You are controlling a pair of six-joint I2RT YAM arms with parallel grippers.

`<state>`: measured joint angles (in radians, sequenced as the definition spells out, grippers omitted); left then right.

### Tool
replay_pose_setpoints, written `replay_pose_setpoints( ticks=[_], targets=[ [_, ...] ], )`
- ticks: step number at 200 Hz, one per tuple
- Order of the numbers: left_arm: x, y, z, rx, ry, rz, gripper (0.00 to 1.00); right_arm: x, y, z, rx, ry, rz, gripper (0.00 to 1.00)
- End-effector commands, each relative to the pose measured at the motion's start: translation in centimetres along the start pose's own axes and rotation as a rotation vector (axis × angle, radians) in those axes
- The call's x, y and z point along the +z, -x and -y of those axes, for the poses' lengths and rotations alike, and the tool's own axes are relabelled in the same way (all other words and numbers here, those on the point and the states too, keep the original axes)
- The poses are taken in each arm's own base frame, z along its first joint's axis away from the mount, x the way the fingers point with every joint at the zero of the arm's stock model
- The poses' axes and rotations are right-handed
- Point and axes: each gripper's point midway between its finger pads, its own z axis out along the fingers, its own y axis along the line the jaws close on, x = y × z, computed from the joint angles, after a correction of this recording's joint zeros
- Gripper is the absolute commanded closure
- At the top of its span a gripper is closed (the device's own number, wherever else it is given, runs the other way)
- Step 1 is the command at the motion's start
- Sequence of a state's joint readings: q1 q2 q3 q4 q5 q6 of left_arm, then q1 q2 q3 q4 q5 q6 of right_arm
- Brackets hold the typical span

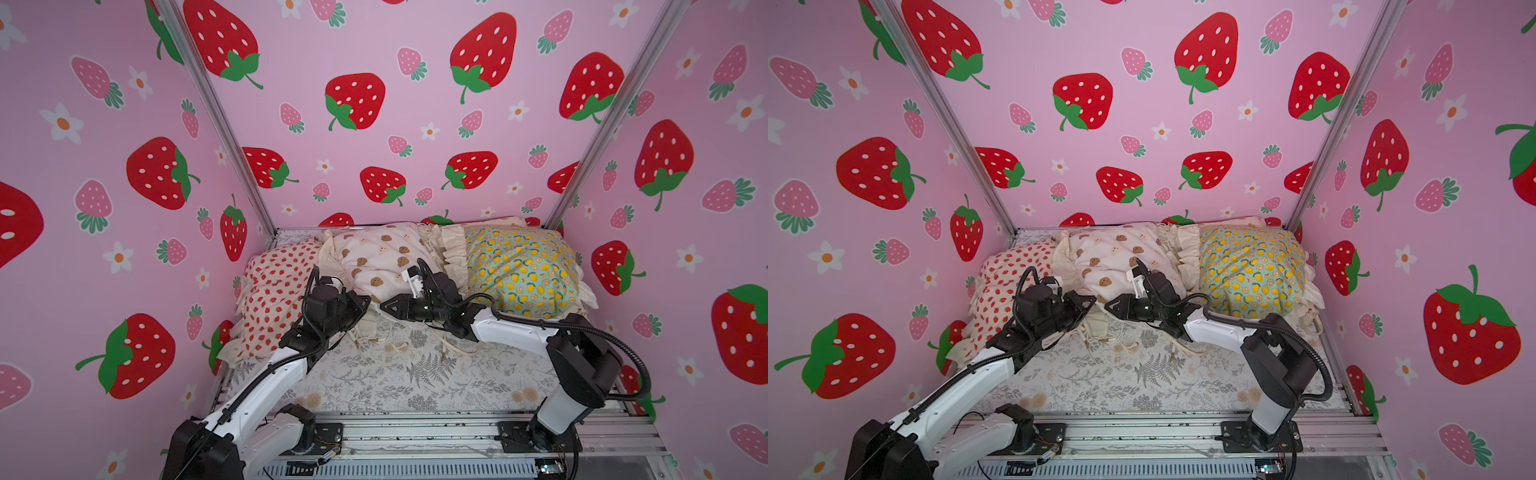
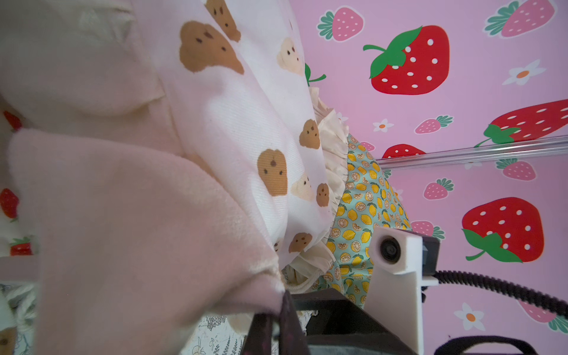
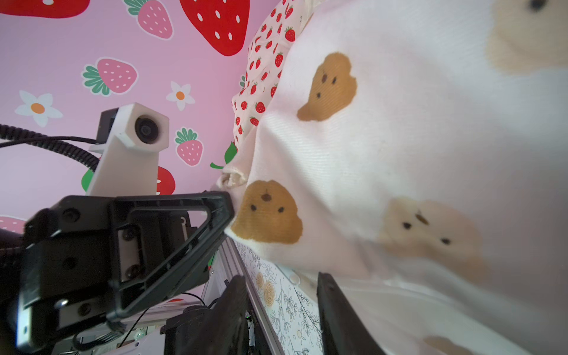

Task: Zip up pillowcases
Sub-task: Zip the zipper on the pillowcase.

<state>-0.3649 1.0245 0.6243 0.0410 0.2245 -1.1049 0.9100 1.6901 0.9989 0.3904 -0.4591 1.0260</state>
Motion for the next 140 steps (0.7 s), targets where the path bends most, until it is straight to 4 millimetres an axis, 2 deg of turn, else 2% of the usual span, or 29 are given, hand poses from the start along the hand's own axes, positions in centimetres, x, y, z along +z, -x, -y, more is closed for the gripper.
replay_pose_setpoints(
  ticks=[1, 21, 59, 140],
  targets=[
    [-0.3, 0.4, 1.4, -0.003, -0.049, 0.018, 1.0, 0.4, -0.2, -0.8, 0.018, 0.045, -0.003, 0.6],
    [-0.4, 0.5, 1.4, -0.002, -0.046, 0.025, 1.0, 0.9, -0.4, -0.8, 0.029, 0.058, -0.013, 0.63],
    [-0.5, 0.6, 1.5, 0.001, -0.044, 0.029, 1.0, 1.3, -0.9, -0.5, 0.036, 0.056, -0.023, 0.64],
    [-0.6, 0.6, 1.4, 0.005, -0.042, 0.032, 1.0, 2.0, -0.2, -1.3, 0.029, 0.083, -0.019, 0.69]
  ],
)
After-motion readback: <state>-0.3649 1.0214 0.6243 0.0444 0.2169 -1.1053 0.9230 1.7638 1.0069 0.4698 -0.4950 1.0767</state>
